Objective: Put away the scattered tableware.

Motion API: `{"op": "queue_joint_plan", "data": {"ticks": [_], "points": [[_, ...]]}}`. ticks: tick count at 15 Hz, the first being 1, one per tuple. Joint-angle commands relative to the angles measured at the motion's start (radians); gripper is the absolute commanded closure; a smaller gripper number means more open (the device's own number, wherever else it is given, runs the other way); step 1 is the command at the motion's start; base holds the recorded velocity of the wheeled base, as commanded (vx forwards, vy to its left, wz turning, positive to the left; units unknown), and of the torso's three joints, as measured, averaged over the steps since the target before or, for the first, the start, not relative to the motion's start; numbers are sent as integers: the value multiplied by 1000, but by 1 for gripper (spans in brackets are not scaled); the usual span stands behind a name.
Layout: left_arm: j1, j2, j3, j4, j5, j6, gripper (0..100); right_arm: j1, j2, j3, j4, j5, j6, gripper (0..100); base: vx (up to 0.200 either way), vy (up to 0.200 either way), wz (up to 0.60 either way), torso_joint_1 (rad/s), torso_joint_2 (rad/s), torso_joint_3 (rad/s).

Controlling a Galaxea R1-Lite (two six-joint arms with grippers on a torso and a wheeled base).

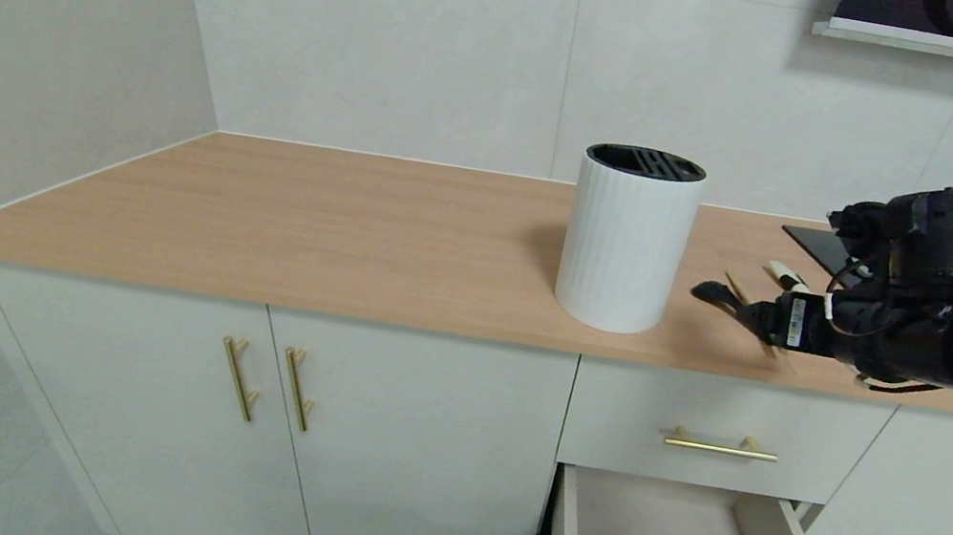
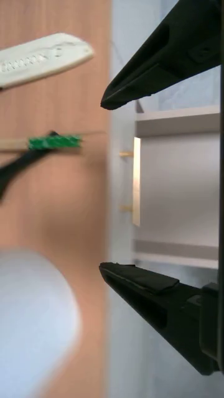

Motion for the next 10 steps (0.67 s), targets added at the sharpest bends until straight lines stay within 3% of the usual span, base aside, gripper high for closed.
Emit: {"op": "queue_joint_plan", "data": {"ticks": [1,5,10], "points": [[0,2,0,0,1,0,0,-52,104,-9,-32,-3,0,0,0,0,0,0,0,0],[0,2,0,0,1,0,0,-104,212,-18,-222,-4,-2,0,0,0,0,0,0,0],[0,2,0,0,1,0,0,-104,241,-26,-225,-4,-2,0,0,0,0,0,0,0]]}}
